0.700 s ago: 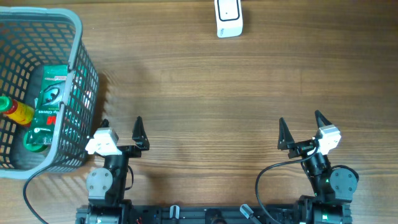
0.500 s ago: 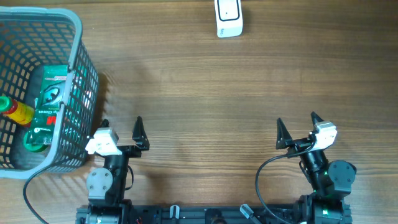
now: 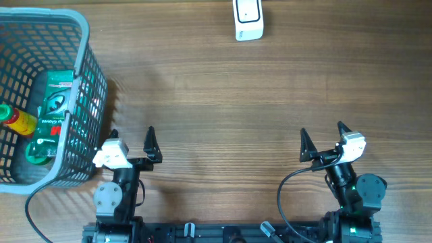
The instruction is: Scan the item barcode
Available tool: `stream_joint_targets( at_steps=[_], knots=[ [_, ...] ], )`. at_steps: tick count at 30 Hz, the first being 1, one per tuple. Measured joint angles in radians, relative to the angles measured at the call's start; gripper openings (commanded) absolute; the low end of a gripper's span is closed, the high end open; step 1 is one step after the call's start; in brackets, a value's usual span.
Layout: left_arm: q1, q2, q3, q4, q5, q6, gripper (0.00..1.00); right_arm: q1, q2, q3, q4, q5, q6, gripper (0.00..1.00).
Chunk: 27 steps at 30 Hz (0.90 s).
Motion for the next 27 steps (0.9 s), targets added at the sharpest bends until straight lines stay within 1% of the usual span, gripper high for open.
stream_joint_targets(
  at_steps=[27],
  knots=[
    [0.0, 0.0, 0.0, 0.0, 0.0, 0.0, 1.0, 0.01, -0.002, 0.0, 0.0, 0.0, 0.0, 1.0]
  ],
)
